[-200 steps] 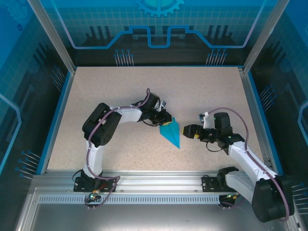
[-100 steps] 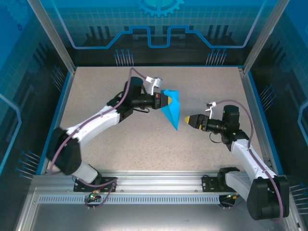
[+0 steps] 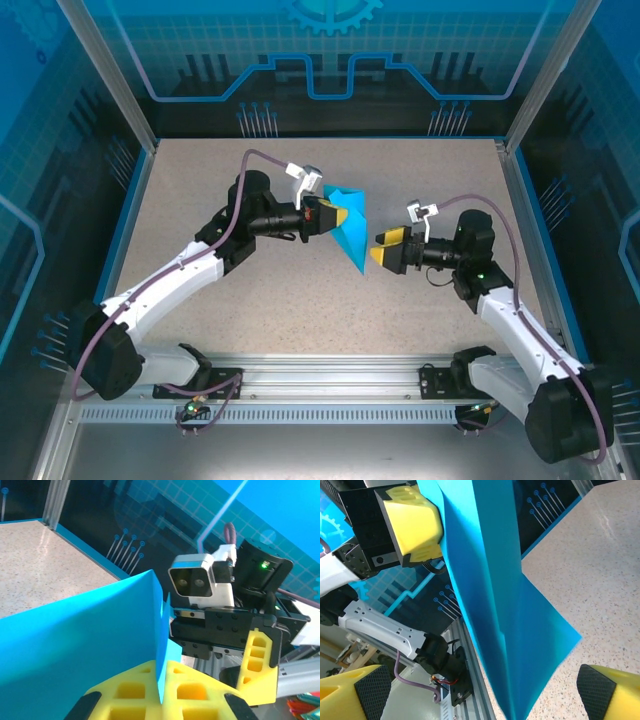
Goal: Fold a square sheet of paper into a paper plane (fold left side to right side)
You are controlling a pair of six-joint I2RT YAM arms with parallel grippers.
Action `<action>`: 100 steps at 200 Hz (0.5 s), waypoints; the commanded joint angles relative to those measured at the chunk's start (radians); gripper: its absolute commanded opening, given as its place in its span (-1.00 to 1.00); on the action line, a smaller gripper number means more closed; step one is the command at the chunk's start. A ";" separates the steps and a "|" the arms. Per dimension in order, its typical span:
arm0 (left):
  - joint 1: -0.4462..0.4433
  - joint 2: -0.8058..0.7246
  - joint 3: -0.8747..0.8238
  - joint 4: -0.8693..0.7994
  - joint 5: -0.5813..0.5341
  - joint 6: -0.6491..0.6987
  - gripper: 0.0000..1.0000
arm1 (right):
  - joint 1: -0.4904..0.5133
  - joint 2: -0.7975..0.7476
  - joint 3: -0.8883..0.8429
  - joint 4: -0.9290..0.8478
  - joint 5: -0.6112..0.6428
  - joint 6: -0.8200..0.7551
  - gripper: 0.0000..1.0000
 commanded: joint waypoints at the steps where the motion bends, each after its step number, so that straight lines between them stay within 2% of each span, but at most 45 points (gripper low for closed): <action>1: -0.002 -0.012 0.014 0.059 0.085 0.041 -1.00 | 0.044 0.034 0.038 0.049 0.002 -0.045 0.99; 56: -0.005 -0.004 0.034 0.066 0.145 0.046 -1.00 | 0.103 0.070 0.072 0.025 0.044 -0.084 0.98; 72: -0.004 0.000 0.037 0.069 0.152 0.043 -1.00 | 0.112 0.077 0.078 0.026 0.049 -0.088 0.84; 100: -0.005 -0.004 0.043 0.053 0.155 0.048 -1.00 | 0.094 0.062 0.093 -0.113 0.089 -0.165 0.91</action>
